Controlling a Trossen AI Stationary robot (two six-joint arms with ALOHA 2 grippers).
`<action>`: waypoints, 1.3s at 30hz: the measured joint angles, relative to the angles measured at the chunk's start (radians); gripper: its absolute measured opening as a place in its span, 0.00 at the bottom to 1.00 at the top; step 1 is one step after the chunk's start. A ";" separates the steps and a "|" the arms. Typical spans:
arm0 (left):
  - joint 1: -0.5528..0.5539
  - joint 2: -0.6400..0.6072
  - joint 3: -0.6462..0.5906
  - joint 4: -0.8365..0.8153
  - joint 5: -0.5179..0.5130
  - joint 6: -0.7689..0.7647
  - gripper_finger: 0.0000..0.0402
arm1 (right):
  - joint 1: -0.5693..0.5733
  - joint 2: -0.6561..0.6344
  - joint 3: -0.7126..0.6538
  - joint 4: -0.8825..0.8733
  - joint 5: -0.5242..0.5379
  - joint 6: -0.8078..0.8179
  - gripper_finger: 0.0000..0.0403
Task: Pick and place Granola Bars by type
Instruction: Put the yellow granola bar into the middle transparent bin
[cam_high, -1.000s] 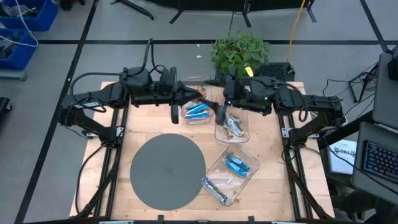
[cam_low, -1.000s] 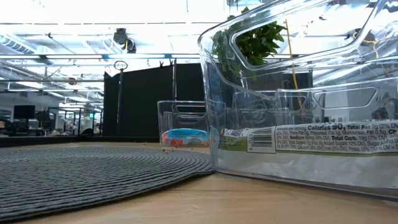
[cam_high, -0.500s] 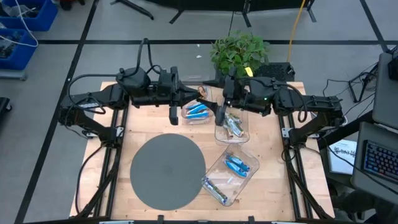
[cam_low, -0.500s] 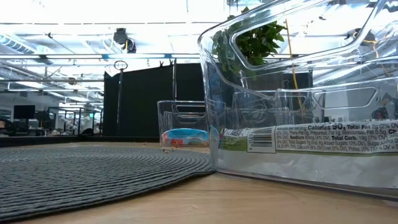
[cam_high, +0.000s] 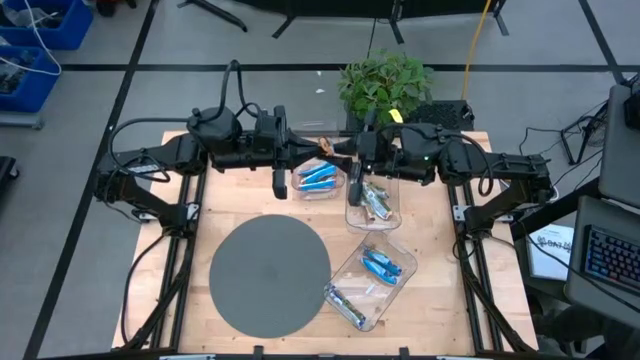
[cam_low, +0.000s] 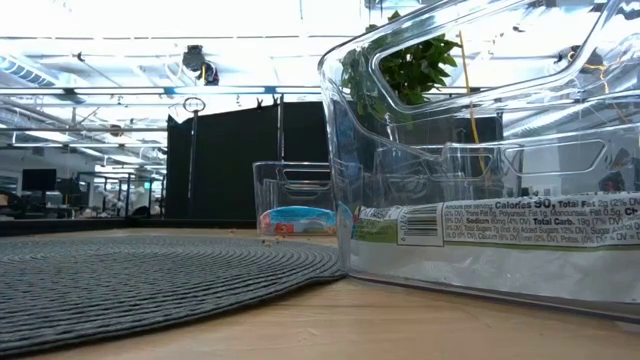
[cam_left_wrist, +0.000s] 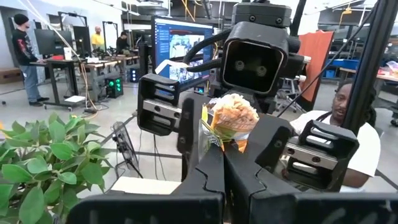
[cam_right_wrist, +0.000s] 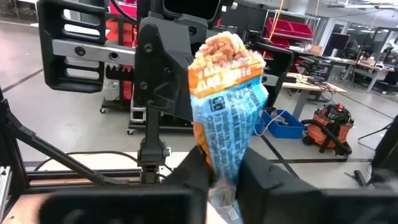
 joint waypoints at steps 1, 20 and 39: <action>0.000 0.000 0.000 0.000 -0.001 0.000 0.00 | 0.000 0.000 0.000 0.000 0.000 -0.001 0.11; 0.049 -0.014 0.001 -0.067 -0.085 -0.075 0.42 | -0.001 -0.001 0.001 -0.036 0.009 -0.045 0.04; 0.099 -0.149 0.001 -0.492 -0.107 -0.052 0.90 | -0.009 -0.029 0.002 -0.223 0.081 -0.023 0.03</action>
